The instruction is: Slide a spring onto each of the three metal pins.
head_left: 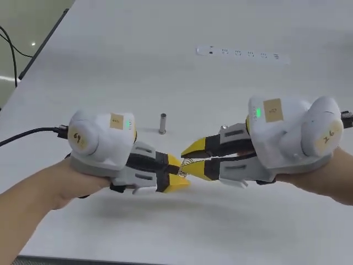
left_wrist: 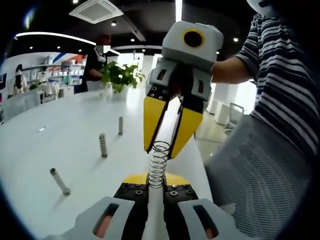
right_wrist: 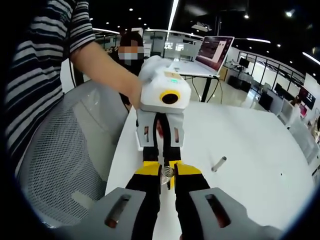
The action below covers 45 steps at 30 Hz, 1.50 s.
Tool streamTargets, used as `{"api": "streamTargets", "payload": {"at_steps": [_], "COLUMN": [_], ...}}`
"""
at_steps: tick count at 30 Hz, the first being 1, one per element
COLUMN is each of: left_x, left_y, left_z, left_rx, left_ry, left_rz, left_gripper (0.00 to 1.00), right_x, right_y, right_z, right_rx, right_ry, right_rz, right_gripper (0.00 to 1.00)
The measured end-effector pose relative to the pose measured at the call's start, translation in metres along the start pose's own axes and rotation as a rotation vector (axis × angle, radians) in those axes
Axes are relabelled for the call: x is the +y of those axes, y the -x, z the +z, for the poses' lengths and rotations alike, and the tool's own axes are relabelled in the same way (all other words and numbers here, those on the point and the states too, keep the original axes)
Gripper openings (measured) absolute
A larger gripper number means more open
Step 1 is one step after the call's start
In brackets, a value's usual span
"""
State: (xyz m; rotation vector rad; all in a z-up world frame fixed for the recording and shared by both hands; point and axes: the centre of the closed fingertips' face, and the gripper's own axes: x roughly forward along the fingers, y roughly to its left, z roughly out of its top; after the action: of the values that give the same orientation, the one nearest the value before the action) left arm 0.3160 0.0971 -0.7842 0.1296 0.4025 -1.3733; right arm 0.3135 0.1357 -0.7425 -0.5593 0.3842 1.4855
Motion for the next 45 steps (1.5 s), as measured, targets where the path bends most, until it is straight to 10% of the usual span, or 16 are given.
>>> {"api": "streamTargets", "payload": {"at_steps": [17, 45], "left_x": [0.005, 0.008], "left_y": [0.008, 0.011], "left_z": [0.005, 0.014], "left_rx": [-0.072, -0.105], "left_ry": [0.042, 0.031], "left_rz": [0.027, 0.035], "left_gripper": [0.02, 0.02], "right_x": [-0.005, -0.008], "right_y": [-0.003, -0.001], "right_z": [0.012, 0.007], "right_rx": [-0.093, -0.098], "right_ry": [-0.093, -0.115], "right_rz": [-0.039, -0.073], "right_gripper": [0.09, 0.08]}}
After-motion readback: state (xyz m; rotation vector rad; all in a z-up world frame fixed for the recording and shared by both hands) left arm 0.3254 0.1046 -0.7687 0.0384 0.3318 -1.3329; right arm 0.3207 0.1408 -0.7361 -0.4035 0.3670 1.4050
